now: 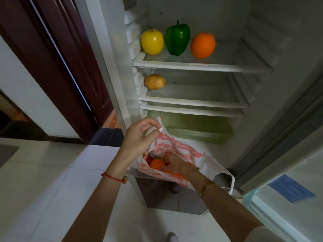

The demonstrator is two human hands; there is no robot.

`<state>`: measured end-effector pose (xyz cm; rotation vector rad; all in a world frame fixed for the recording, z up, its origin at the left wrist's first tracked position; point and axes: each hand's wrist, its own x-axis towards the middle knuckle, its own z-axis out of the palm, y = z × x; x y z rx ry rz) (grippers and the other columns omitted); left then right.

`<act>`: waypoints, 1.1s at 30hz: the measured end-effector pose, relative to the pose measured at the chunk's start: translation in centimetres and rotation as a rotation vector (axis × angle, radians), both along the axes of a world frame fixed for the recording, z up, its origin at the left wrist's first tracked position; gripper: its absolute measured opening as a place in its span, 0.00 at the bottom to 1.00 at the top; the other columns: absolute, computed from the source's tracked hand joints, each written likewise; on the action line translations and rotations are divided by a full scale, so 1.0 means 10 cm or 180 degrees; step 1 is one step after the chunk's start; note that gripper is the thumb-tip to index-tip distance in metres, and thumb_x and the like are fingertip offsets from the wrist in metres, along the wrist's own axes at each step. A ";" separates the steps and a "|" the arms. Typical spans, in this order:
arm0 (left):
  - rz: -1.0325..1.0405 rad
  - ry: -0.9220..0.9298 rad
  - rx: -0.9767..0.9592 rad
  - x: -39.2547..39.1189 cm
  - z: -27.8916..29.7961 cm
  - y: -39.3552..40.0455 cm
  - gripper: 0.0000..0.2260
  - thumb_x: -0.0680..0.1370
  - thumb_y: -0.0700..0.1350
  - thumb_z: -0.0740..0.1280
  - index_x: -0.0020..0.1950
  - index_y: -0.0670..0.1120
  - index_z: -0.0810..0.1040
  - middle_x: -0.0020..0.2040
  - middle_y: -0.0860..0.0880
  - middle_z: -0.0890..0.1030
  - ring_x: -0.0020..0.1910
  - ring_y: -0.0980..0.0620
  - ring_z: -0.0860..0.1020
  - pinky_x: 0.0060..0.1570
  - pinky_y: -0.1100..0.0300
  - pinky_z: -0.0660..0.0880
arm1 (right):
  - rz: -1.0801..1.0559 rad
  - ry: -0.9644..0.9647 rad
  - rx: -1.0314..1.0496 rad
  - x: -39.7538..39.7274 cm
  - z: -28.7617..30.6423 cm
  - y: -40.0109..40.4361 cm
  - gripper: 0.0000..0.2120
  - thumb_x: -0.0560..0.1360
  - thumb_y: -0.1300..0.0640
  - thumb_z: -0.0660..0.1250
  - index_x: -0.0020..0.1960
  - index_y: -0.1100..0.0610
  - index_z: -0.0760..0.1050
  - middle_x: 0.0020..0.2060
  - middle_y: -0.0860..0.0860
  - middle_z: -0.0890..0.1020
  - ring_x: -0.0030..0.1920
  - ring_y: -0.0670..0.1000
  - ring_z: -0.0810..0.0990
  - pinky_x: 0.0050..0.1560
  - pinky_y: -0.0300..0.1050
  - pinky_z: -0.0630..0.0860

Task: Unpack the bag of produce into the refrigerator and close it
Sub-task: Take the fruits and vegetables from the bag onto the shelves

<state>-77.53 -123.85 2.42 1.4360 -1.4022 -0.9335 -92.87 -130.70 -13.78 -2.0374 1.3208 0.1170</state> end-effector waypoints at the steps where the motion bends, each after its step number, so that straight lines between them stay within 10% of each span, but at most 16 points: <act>1: -0.0013 -0.0007 0.0002 0.00 -0.01 0.01 0.11 0.78 0.39 0.65 0.40 0.54 0.77 0.64 0.57 0.80 0.14 0.50 0.68 0.18 0.65 0.63 | -0.0091 -0.0125 0.0027 0.03 -0.14 -0.02 0.39 0.64 0.29 0.66 0.72 0.40 0.64 0.68 0.46 0.74 0.67 0.53 0.72 0.70 0.48 0.67; 14: 0.0031 0.0009 0.0014 0.02 -0.01 0.02 0.11 0.78 0.39 0.65 0.41 0.54 0.77 0.67 0.57 0.78 0.15 0.51 0.69 0.17 0.65 0.64 | -0.0530 -0.0276 -0.0272 0.34 -0.39 0.04 0.20 0.79 0.46 0.60 0.68 0.52 0.70 0.64 0.54 0.77 0.65 0.57 0.74 0.70 0.52 0.68; 22: 0.0112 -0.0076 -0.0091 0.03 0.01 -0.06 0.07 0.78 0.40 0.66 0.43 0.51 0.77 0.65 0.55 0.79 0.14 0.50 0.69 0.17 0.65 0.64 | -0.0956 -0.0641 0.0137 0.14 -0.12 -0.09 0.42 0.60 0.36 0.75 0.68 0.50 0.65 0.64 0.49 0.70 0.63 0.51 0.71 0.60 0.44 0.68; 33: 0.0058 -0.0267 -0.0337 -0.08 0.06 -0.19 0.04 0.78 0.38 0.66 0.45 0.46 0.77 0.62 0.53 0.80 0.14 0.55 0.69 0.17 0.65 0.64 | -0.1375 -0.2265 0.0362 -0.38 0.83 0.06 0.25 0.72 0.50 0.73 0.66 0.50 0.69 0.59 0.51 0.77 0.57 0.51 0.78 0.60 0.52 0.78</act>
